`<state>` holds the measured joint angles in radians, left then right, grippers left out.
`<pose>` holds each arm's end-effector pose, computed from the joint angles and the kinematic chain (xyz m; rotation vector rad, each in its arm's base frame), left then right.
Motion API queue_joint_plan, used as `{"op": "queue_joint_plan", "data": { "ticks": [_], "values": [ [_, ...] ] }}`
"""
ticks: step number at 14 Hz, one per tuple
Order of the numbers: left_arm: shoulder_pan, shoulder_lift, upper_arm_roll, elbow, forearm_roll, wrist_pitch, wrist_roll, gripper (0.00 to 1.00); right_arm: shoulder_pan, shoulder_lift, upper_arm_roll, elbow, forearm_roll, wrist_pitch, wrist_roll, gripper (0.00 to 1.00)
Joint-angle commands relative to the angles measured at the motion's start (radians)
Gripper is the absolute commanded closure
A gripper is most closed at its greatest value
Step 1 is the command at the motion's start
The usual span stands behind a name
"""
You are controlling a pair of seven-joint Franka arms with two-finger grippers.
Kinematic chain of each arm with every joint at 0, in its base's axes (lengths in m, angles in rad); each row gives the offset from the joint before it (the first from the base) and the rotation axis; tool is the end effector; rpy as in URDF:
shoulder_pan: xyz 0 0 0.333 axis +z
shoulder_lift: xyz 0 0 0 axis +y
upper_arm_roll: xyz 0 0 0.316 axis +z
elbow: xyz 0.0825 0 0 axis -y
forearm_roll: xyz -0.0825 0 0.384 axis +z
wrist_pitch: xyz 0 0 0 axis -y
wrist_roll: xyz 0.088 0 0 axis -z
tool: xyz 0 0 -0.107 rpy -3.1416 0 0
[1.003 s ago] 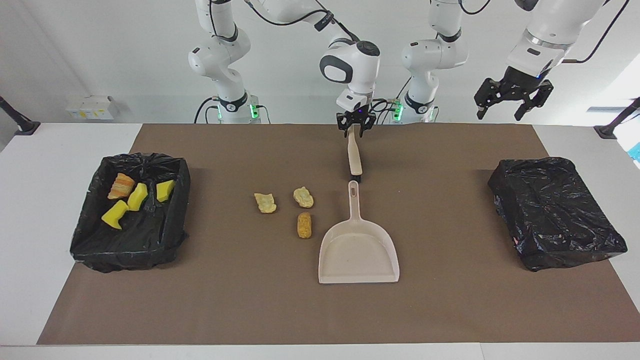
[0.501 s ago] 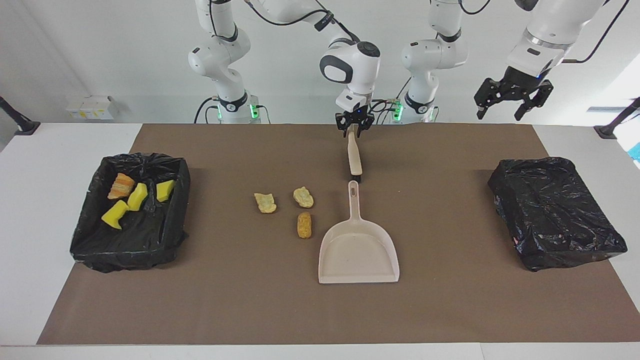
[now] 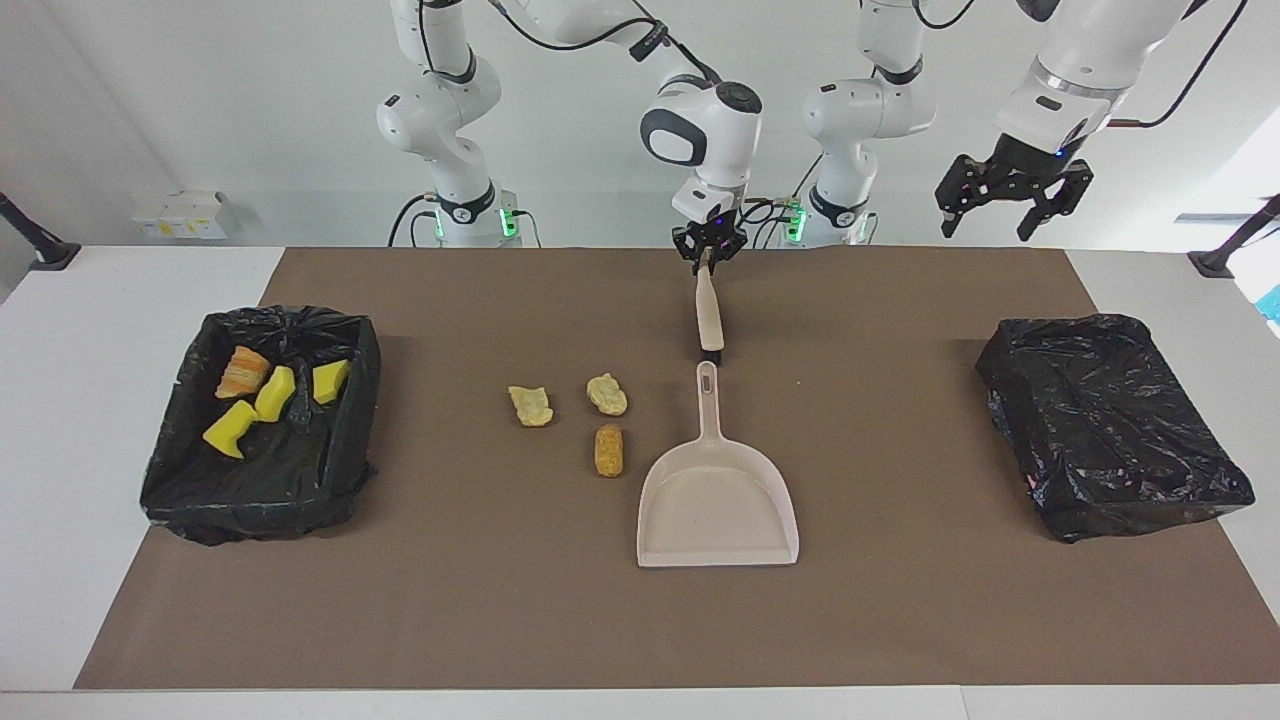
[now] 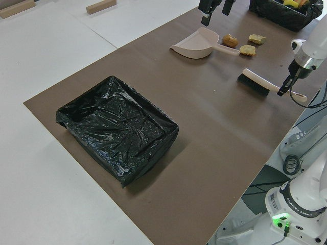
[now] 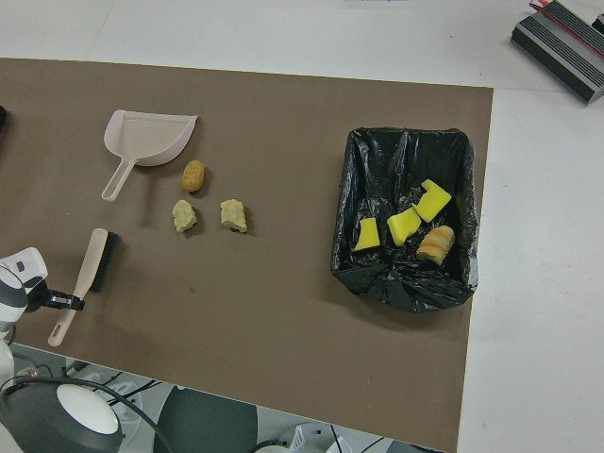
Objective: Sweep and dump trash in bin
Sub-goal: 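Grasp the pink brush handle with the right gripper, then reach the left gripper to the dustpan handle while the right gripper lifts the brush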
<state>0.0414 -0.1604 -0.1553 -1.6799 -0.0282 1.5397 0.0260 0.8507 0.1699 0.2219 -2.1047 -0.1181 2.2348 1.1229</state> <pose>0.4966 -0.0669 0.6539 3.1296 -0.2183 0.0284 0.2746 0.4934 0.3368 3.0856 0.0335 0.0506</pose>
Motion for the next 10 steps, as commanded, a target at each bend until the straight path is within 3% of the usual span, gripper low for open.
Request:
{"op": "queue_joint_plan", "data": {
  "ticks": [1,3,5,7,10],
  "values": [
    [-0.028,-0.004,0.000,-0.011,-0.048,0.067,-0.011,0.00,-0.018,-0.030,0.002,0.028,-0.003,-0.072,0.021,1.00],
    [-0.057,0.033,-0.006,-0.006,-0.052,0.178,-0.021,0.00,-0.036,-0.068,0.002,0.026,-0.003,-0.136,0.026,1.00],
    [-0.104,0.125,-0.006,0.014,-0.042,0.275,-0.113,0.00,-0.083,-0.128,0.002,0.019,-0.002,-0.222,0.014,1.00],
    [-0.146,0.220,-0.006,0.075,-0.041,0.322,-0.149,0.00,-0.163,-0.185,0.001,0.017,0.067,-0.285,-0.055,1.00],
    [-0.207,0.301,-0.007,0.108,-0.035,0.359,-0.150,0.00,-0.301,-0.260,-0.001,0.017,0.115,-0.401,-0.231,1.00]
  ]
}}
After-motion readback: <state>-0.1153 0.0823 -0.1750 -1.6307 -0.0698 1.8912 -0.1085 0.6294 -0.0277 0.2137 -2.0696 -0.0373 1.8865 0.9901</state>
